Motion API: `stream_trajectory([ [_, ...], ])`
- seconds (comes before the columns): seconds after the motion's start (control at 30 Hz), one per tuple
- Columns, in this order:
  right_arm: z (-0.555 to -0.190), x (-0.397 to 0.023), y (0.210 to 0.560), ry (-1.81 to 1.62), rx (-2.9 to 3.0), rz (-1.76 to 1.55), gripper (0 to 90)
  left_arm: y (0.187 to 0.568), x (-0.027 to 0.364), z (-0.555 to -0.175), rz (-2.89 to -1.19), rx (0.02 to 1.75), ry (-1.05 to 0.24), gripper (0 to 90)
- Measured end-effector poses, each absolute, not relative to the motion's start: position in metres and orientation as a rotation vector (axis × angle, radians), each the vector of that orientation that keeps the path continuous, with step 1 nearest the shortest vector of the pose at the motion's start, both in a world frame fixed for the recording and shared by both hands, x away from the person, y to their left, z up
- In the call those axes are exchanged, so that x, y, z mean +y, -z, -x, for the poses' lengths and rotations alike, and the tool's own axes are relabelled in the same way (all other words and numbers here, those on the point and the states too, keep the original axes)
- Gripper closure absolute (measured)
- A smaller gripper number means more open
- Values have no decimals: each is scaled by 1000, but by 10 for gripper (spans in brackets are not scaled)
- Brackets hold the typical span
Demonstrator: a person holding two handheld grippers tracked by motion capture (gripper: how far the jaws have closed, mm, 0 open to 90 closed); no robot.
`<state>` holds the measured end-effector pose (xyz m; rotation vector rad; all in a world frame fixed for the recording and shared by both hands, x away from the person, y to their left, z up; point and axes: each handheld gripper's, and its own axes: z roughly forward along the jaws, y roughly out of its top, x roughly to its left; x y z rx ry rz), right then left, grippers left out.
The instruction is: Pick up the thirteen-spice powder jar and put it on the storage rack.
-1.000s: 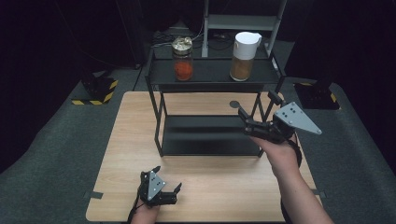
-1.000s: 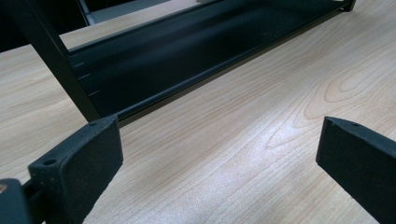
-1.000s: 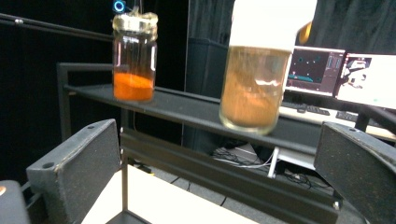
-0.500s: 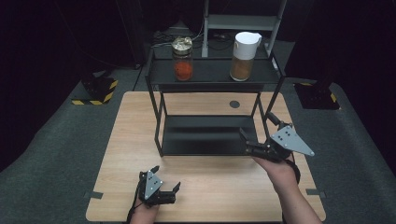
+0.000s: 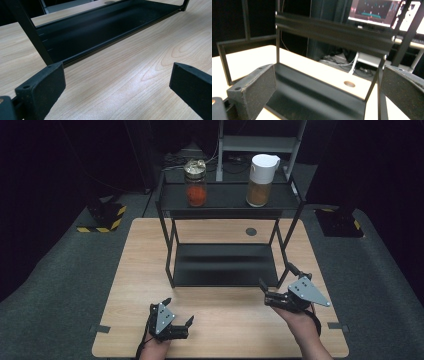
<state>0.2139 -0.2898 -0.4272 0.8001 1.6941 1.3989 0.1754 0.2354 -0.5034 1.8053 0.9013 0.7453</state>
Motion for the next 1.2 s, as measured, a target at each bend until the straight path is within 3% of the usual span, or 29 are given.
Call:
stream_trajectory([
  [0.8, -199, -300, 487, -1235, 1876, -939, 0, 504, 234, -174, -1811, 883, -761, 6],
  [1.2, -197, -298, 493, -1151, 1956, -951, 0, 503, 233, -174, -1827, 877, -761, 6],
])
